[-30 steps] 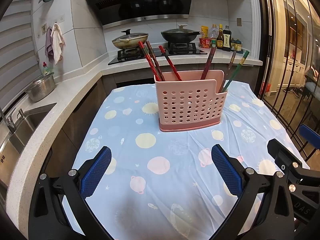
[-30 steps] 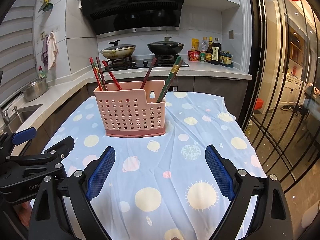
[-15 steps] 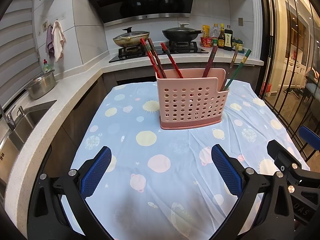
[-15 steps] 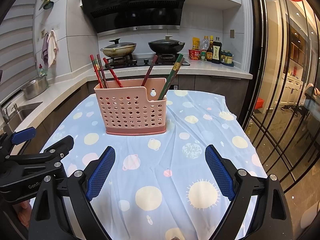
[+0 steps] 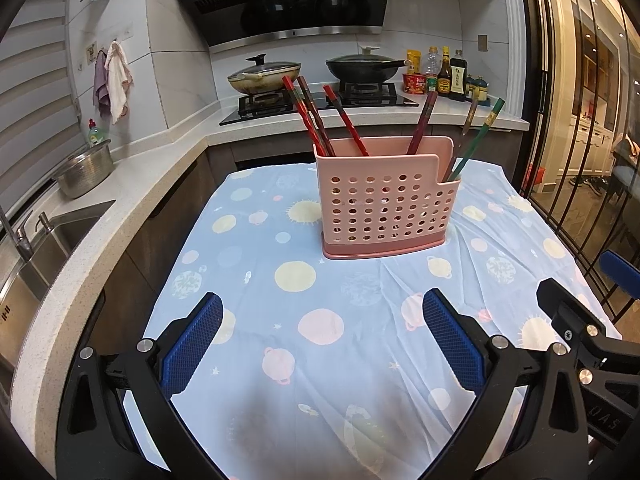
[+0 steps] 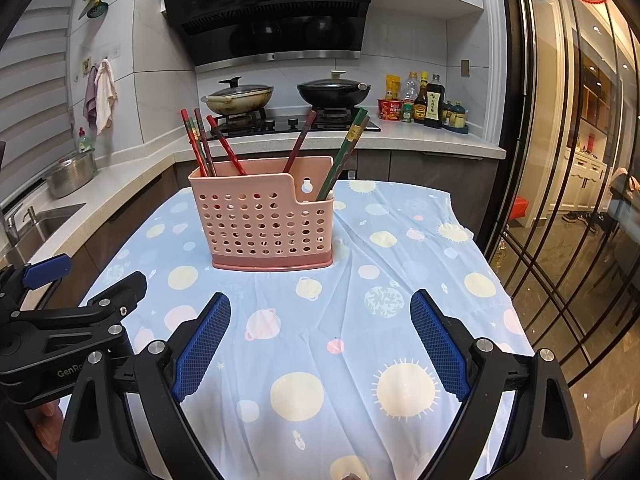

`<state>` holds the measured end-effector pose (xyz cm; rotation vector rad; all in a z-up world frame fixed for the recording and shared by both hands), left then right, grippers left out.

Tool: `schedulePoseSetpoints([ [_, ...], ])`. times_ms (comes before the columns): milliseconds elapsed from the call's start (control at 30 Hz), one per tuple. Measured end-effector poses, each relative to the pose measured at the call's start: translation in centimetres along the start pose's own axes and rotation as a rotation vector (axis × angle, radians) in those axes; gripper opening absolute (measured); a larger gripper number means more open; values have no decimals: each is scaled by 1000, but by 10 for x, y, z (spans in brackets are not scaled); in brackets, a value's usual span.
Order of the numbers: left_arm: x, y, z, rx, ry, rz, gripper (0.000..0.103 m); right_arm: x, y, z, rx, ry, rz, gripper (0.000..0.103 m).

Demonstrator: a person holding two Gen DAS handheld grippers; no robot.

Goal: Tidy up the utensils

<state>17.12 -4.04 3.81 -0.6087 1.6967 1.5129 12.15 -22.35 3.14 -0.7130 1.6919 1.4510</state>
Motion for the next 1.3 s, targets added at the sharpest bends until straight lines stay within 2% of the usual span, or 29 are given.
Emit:
schedulePoseSetpoints([
  [1167,1,-7,16,-41,25,15,96,-3,-10,-14,30,-11,12,87],
  [1200,1,-8,16,-40,23,15,96,-3,-10,-14,33,-12,9,88],
  [1267,1,-8,16,-37,21,14,96,-3,-9,-14,43,-9,-1,97],
  [1300,1,-8,15,-36,20,15,96,-4,-9,-14,47,-5,-3,97],
])
Point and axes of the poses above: each gripper's, at about its wrist camera, not at the fingertips, and y roughly against the way its jaws point, z to its left, x to its underside, the point moved 3 cm from there along -y, roughly the way its jaws point, and after that the axes turned 8 degrees about x, right-handed, at the moved point
